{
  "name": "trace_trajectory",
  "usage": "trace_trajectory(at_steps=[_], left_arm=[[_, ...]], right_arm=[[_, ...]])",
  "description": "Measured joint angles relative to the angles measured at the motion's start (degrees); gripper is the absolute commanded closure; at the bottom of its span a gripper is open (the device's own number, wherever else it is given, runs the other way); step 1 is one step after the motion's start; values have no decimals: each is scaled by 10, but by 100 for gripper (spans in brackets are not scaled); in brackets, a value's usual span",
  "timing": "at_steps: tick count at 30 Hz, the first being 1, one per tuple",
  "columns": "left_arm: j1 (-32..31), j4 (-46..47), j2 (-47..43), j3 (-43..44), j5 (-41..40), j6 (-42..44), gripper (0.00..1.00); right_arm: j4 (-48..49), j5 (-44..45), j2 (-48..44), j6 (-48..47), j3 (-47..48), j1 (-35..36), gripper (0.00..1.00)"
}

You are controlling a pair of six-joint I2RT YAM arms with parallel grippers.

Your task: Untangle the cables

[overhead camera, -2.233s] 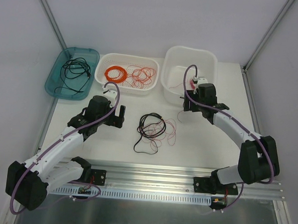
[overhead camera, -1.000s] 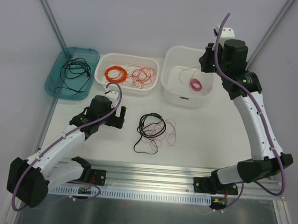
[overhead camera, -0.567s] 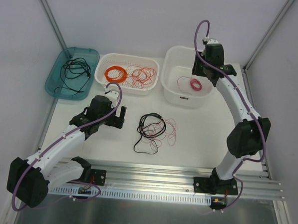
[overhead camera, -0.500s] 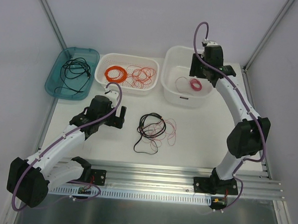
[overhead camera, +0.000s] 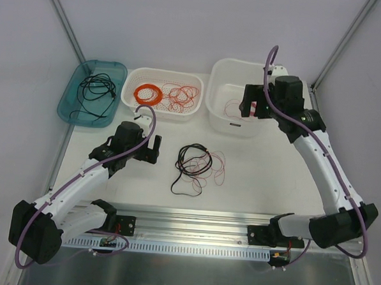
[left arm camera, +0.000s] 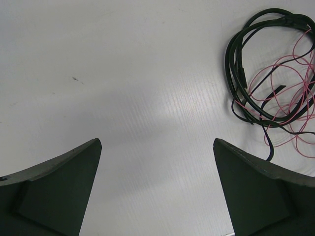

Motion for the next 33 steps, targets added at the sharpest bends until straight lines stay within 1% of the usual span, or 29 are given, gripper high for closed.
trace_trajectory(at_steps=[3, 5, 8, 11, 15, 21, 27, 33], left_arm=[[0, 0, 0, 0, 1, 0, 1], [0, 0, 0, 0, 3, 0, 1], [0, 0, 0, 0, 4, 0, 1], [0, 0, 1, 0, 4, 0, 1], [0, -1, 3, 0, 4, 0, 1], [0, -1, 4, 0, 4, 0, 1], [0, -1, 4, 0, 4, 0, 1], [0, -1, 4, 0, 4, 1, 1]], right_arm=[[-6, -29, -56, -16, -52, 35, 7], [-11, -45, -75, -29, -86, 59, 8], [-20, -72, -80, -49, -137, 91, 9], [-26, -88, -68, -69, -183, 106, 10], [-24, -96, -31, -93, -217, 116, 11], [6, -113, 63, -121, -218, 118, 12], [21, -119, 165, -138, -188, 125, 13], [43, -120, 212, -143, -165, 129, 14]])
